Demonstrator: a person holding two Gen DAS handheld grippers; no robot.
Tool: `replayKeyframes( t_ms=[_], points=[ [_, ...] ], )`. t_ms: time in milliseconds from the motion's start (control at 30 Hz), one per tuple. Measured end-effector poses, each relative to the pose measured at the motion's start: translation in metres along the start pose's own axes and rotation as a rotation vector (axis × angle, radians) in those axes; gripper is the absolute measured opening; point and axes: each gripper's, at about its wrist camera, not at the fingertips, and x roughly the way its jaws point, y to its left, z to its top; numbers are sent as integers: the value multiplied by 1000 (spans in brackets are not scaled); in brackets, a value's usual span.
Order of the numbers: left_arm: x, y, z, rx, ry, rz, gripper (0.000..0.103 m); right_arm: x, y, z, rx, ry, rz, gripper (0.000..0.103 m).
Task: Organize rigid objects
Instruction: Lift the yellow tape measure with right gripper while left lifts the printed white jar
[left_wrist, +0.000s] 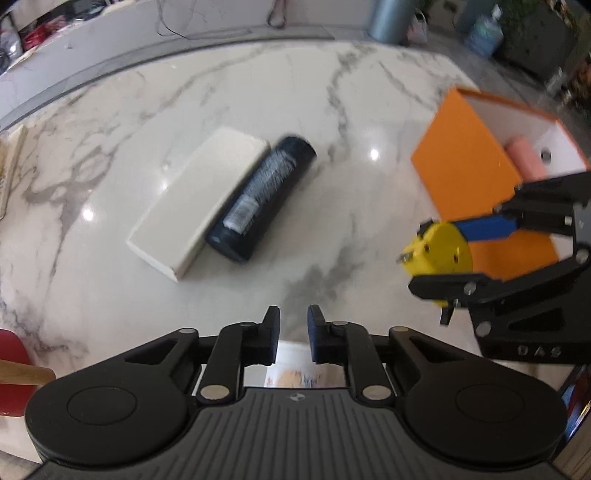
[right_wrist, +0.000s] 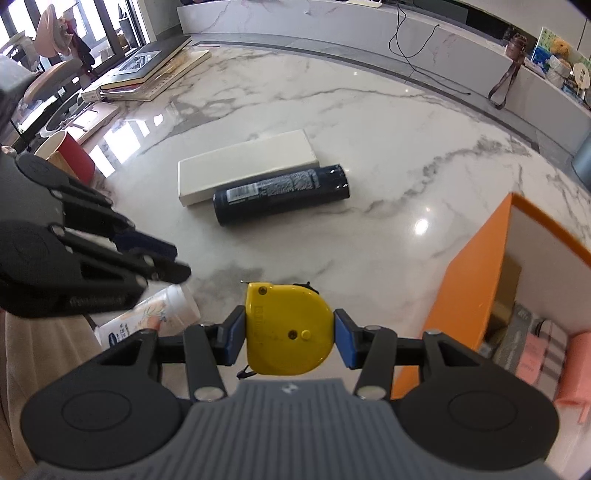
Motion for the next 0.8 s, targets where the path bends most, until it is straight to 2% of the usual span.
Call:
replayKeyframes(
  t_ms=[100, 167, 333, 600, 700, 800],
  points=[
    [8, -2, -7, 39, 35, -1, 42, 5, 4, -4, -1, 4, 11, 50],
    [14, -4, -11, 79, 61, 26, 47, 9, 6, -6, -11, 8, 9, 50],
    [26, -11, -18, 139, 119, 22, 50, 10, 3, -6, -12, 13, 11, 50],
    [41, -19, -22, 176, 161, 43, 50, 16, 2, -7, -8, 21, 14, 50],
    [41, -24, -22, 199, 147, 58, 50, 17, 1, -9, -4, 17, 10, 50],
    [30, -23, -22, 182, 82, 59, 50, 11, 0, -11, 0, -4, 7, 50]
  ],
)
